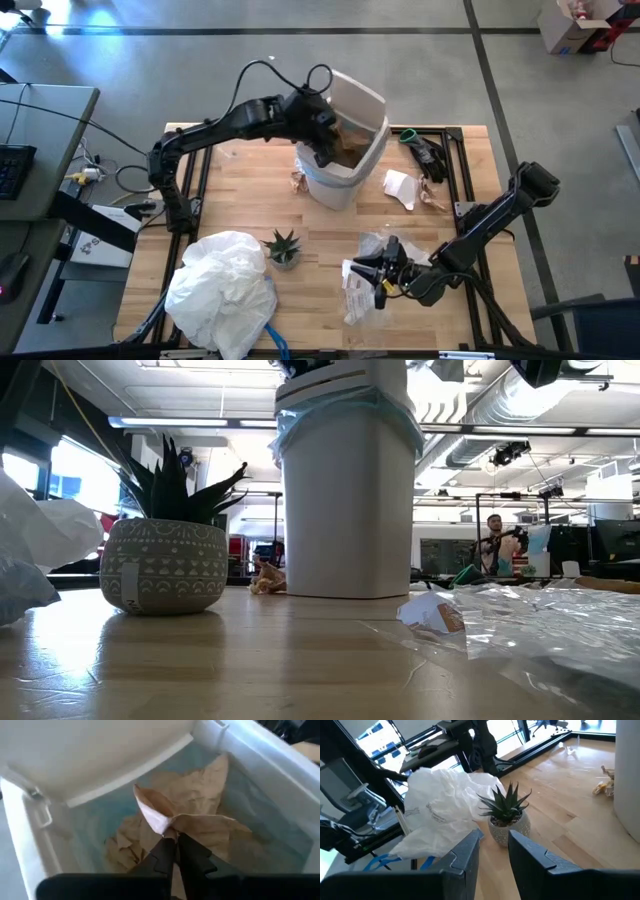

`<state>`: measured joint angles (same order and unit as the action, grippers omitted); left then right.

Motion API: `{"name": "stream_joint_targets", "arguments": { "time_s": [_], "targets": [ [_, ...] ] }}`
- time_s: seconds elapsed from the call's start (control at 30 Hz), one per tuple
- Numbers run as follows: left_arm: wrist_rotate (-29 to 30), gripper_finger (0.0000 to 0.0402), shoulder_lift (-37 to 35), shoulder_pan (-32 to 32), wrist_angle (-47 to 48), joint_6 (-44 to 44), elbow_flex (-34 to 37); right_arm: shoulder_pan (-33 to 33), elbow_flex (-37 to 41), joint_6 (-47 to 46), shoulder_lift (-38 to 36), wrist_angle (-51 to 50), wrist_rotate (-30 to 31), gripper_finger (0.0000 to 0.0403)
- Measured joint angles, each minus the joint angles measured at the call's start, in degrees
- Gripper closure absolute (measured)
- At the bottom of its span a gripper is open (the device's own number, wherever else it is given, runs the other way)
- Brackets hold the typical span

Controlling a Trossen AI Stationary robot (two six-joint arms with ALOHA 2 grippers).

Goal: Place trash/remove bag and relplace
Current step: Put the brown napkin into the trash bin, then put the transparent plastic into the trash bin

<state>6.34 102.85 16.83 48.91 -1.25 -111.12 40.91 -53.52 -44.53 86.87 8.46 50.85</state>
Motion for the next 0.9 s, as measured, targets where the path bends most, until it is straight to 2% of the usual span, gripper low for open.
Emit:
{"name": "stream_joint_targets", "arguments": {
  "time_s": [0.3, 0.43, 0.73, 0.9],
  "targets": [
    [0.9, 0.0276, 0.0, -1.5, -0.5, 2.2, -4.3, -0.1, 0.0, -0.4, 5.3, 4.6, -1.3, 0.0313],
    [0.3, 0.0242, 0.0, -1.5, 2.4, 2.2, -5.5, -0.1, 0.0, -0.4, 5.9, 5.2, -1.3, 0.0313],
    [6.8, 0.0237, -2.7, -1.0, 6.8, 6.4, -6.6, 0.4, 0.0, 0.0, 5.9, 6.6, -1.1, 0.0313],
    [6.1, 0.0238, -4.6, -0.2, 10.9, 6.0, -6.6, 1.1, 0.0, 0.6, 5.9, 8.5, -1.4, 0.0313]
  ]
}}
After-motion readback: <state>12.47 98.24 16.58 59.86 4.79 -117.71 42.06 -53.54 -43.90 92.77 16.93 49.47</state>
